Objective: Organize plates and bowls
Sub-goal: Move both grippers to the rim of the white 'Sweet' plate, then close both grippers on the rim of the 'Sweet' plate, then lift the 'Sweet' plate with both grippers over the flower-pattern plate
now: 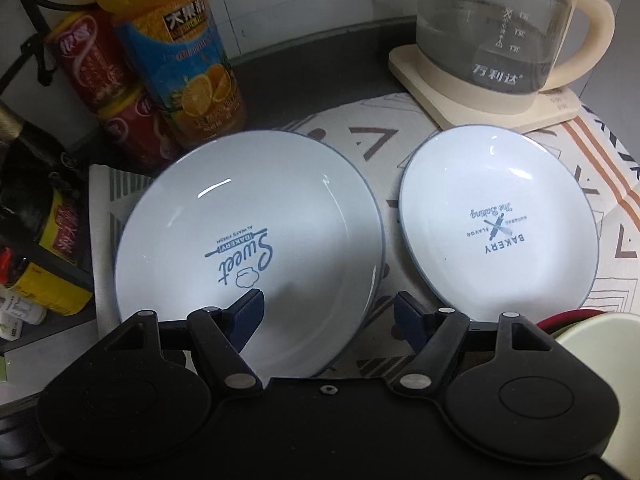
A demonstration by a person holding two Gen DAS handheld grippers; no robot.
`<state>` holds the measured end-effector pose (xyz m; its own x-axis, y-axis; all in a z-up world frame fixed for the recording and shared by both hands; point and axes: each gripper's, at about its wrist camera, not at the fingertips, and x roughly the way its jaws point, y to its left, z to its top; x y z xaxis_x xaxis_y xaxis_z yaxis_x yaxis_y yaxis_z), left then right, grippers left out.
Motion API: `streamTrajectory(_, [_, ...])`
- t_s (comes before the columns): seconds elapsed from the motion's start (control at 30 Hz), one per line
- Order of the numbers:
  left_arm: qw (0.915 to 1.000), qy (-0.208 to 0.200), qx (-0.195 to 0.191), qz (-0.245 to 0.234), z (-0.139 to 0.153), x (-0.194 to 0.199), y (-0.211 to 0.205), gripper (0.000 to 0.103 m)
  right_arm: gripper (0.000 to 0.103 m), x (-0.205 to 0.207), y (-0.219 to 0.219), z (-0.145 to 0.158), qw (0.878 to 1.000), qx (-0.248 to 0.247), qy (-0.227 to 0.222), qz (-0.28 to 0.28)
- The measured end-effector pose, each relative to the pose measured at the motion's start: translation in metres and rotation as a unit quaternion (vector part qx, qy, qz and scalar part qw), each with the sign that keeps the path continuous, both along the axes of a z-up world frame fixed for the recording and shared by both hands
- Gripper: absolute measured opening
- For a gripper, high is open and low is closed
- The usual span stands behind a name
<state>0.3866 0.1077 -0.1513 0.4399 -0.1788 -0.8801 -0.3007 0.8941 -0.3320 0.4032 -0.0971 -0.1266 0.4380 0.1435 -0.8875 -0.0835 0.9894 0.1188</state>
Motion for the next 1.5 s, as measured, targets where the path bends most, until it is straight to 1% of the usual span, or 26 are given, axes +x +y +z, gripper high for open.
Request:
streamTrajectory(0.2, [1.0, 0.003, -0.005, -0.001, -0.006, 0.005, -0.002, 0.04, 0.069, 0.004, 0.006, -0.013, 1.0, -0.007, 0.014, 0.002])
streamTrajectory(0.3, [1.0, 0.003, -0.005, -0.002, -0.007, 0.006, -0.004, 0.04, 0.065, 0.009, 0.007, -0.023, 0.999, 0.002, 0.034, 0.001])
streamTrajectory(0.37, [1.0, 0.003, -0.006, -0.005, -0.008, 0.008, -0.004, 0.039, 0.058, 0.012, 0.006, -0.032, 0.999, 0.014, 0.052, -0.001])
streamTrajectory(0.43, [0.9999, 0.002, -0.01, -0.006, -0.009, 0.009, -0.004, 0.035, 0.055, 0.011, 0.007, -0.032, 0.999, 0.01, 0.043, -0.002])
streamTrajectory(0.5, [0.9998, -0.001, -0.015, -0.013, -0.01, 0.01, -0.005, 0.027, 0.047, 0.011, 0.005, -0.031, 0.999, 0.009, 0.04, -0.01])
streamTrajectory(0.57, [0.9997, -0.006, -0.016, -0.02, -0.009, 0.01, -0.007, 0.022, 0.032, 0.01, 0.0, -0.028, 0.999, 0.018, 0.04, -0.014])
streamTrajectory(0.6, [0.9997, -0.007, -0.011, -0.019, -0.008, 0.01, -0.007, 0.022, 0.028, 0.01, -0.003, -0.024, 0.999, 0.03, 0.04, -0.02])
streamTrajectory(0.63, [0.9998, -0.007, -0.005, -0.016, -0.007, 0.01, -0.007, 0.022, 0.022, 0.008, -0.008, -0.018, 0.998, 0.044, 0.037, -0.031])
streamTrajectory(0.67, [0.9999, -0.009, -0.002, -0.012, -0.005, 0.009, -0.006, 0.022, 0.017, 0.006, -0.011, -0.01, 0.997, 0.057, 0.026, -0.038])
streamTrajectory(0.73, [0.9993, -0.032, 0.01, -0.018, 0.005, 0.007, -0.005, 0.022, 0.013, 0.002, -0.012, 0.008, 0.998, 0.059, -0.007, -0.029])
streamTrajectory(0.77, [0.9986, -0.045, 0.014, -0.023, 0.01, 0.006, -0.005, 0.023, 0.013, 0.0, -0.012, 0.014, 0.998, 0.057, -0.019, -0.024])
streamTrajectory(0.8, [0.9984, -0.051, 0.01, -0.024, 0.014, 0.006, -0.003, 0.023, 0.013, -0.002, -0.012, 0.018, 0.998, 0.056, -0.024, -0.024])
streamTrajectory(0.87, [0.999, -0.038, -0.016, -0.018, 0.014, 0.008, 0.002, 0.023, 0.013, -0.004, -0.015, 0.021, 0.998, 0.057, -0.03, -0.027])
streamTrajectory(0.9, [0.9989, -0.039, -0.019, -0.02, 0.015, 0.007, 0.002, 0.023, 0.013, -0.005, -0.016, 0.02, 0.998, 0.057, -0.031, -0.026])
streamTrajectory(1.0, [0.9987, -0.041, -0.014, -0.026, 0.017, 0.004, 0.001, 0.023, 0.014, -0.013, -0.018, 0.02, 0.997, 0.059, -0.034, -0.026])
streamTrajectory(1.17, [0.9986, -0.034, -0.028, -0.029, 0.02, -0.008, 0.002, 0.024, 0.014, -0.023, -0.021, 0.028, 0.997, 0.06, -0.047, -0.027])
streamTrajectory(1.3, [0.9984, -0.039, -0.031, -0.026, 0.026, -0.016, 0.0, 0.024, 0.014, -0.033, -0.025, 0.034, 0.996, 0.058, -0.061, -0.023])
streamTrajectory(1.5, [0.998, -0.053, -0.027, -0.021, 0.042, -0.028, -0.005, 0.024, 0.014, -0.044, -0.032, 0.048, 0.994, 0.068, -0.082, -0.016])
